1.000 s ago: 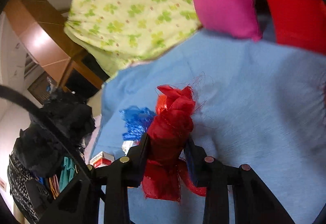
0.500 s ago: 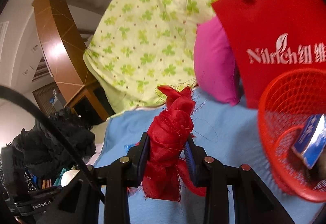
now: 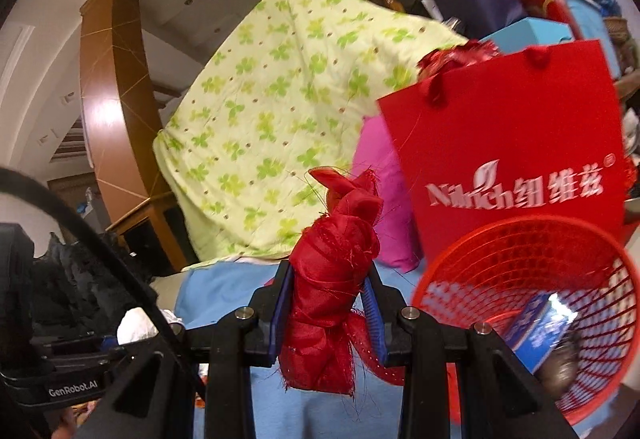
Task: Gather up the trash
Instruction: 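Carry both bags over the red mesh basket and open both tools to drop them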
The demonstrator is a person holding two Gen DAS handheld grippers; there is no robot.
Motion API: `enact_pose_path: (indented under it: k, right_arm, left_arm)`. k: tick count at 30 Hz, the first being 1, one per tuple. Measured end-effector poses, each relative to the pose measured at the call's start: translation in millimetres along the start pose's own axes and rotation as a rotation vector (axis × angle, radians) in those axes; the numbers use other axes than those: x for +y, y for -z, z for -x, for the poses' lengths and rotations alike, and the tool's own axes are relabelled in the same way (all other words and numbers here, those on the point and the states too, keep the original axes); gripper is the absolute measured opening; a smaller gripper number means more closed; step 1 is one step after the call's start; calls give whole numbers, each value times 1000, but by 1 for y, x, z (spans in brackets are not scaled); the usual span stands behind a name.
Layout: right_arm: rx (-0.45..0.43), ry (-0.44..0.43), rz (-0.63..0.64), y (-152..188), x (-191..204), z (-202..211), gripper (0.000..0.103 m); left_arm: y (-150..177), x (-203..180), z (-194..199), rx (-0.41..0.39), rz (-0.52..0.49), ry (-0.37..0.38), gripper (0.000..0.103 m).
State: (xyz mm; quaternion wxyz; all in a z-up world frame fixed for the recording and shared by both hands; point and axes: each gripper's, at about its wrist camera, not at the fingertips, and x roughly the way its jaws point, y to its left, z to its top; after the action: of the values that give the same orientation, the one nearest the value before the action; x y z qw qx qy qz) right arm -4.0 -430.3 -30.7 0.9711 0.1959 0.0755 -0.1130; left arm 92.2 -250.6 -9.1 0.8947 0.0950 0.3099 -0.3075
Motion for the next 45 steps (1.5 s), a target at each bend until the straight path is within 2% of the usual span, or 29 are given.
enact_pose_path:
  k: [17,25,33,34,35,36,38,39,40,45]
  right_arm:
    - [-73,168,-101,-15,-93,39,36]
    - [-65,227,-212,-15,-134,44,37]
    - [-59,248,-315,-16,-161,43,38]
    - [-51,247,-326,-15,-164,42,38]
    - [-46,245,-337,-15,-166,41,38]
    - [-38,240,-350,-14,-168,39,38]
    - [-24,241,-368,-14,-172,35,38]
    - [-16,243,-378,-14,-174,34,49]
    - [-10,238,-392,-13,-175,33,68]
    - [-45,241,-379,-13,-169,36,70]
  left_arm:
    - [-27,-86,-31,-11,-109,85,28]
    - [-40,-132,-50,-23,-160,164,29]
    - [-45,-163,-72,0,-156,244,31]
    - [-46,-165,-75,4,-152,250,33]
    - [-46,-167,-79,11,-146,261,40]
    - [-46,-168,-82,22,-142,276,56]
    - [-44,-170,-87,27,-134,281,69]
    - [-42,-171,-88,25,-136,277,69]
    - [-41,-171,-89,28,-141,275,69]
    - [-35,-160,-84,21,-158,220,69]
